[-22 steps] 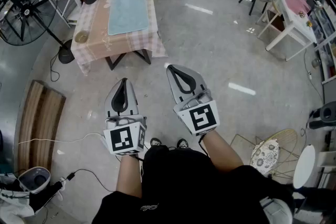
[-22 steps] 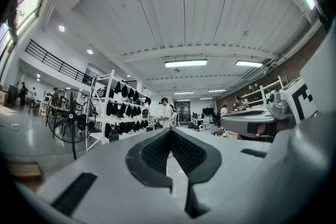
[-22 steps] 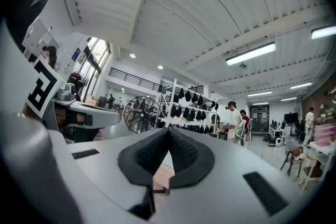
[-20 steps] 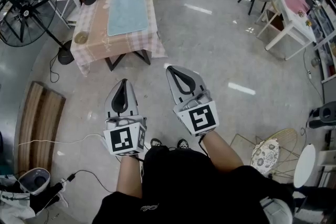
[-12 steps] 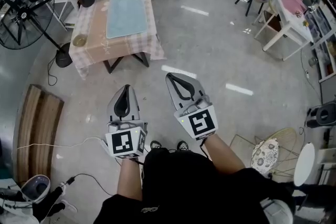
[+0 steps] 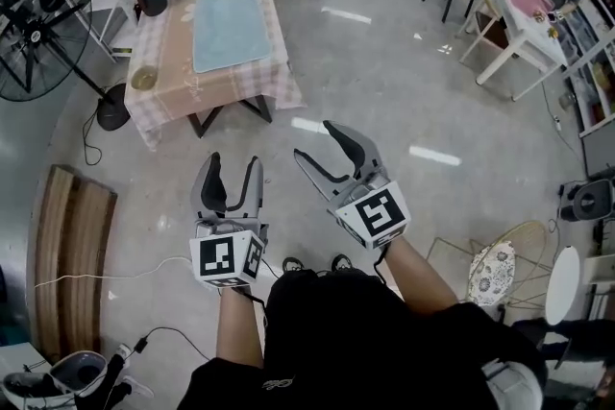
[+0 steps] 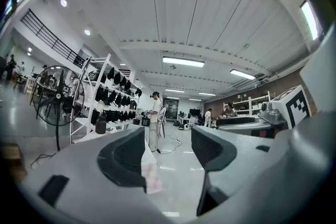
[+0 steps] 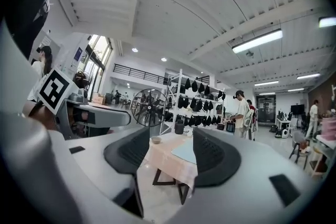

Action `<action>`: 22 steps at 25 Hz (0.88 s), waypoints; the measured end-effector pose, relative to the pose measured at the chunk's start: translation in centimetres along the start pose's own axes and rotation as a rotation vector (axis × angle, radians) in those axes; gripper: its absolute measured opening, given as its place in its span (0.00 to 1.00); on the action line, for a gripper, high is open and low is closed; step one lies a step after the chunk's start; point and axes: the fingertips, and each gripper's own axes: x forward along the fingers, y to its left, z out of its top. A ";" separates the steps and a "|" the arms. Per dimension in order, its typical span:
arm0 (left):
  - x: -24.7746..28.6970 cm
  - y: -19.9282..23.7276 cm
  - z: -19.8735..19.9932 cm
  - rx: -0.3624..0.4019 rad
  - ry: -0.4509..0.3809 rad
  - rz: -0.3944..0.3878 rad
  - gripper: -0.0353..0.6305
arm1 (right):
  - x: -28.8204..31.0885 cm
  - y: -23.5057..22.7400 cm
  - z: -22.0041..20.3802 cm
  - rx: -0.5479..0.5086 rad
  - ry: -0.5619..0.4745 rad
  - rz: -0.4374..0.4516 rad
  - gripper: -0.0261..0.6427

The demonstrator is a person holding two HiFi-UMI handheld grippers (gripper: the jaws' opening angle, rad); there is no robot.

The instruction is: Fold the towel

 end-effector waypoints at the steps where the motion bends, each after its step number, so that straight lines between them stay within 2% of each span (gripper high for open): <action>1: -0.1 0.4 0.0 -0.001 0.001 -0.002 0.44 | 0.2 0.2 0.1 -0.004 0.001 0.000 0.39; 8: 0.6 3.6 -1.0 -0.005 0.026 0.002 0.44 | 2.6 0.4 -0.8 -0.011 0.009 -0.011 0.40; 13: 2.9 5.5 -1.2 -0.019 0.026 0.000 0.44 | 5.6 -1.0 -1.7 -0.008 0.035 0.000 0.41; 18: 8.0 8.4 -1.9 -0.003 0.041 0.024 0.44 | 10.7 -3.8 -2.4 -0.005 0.011 0.030 0.42; 22: 13.9 10.8 -1.5 0.006 0.040 0.037 0.44 | 15.8 -7.9 -2.9 0.008 0.011 0.039 0.42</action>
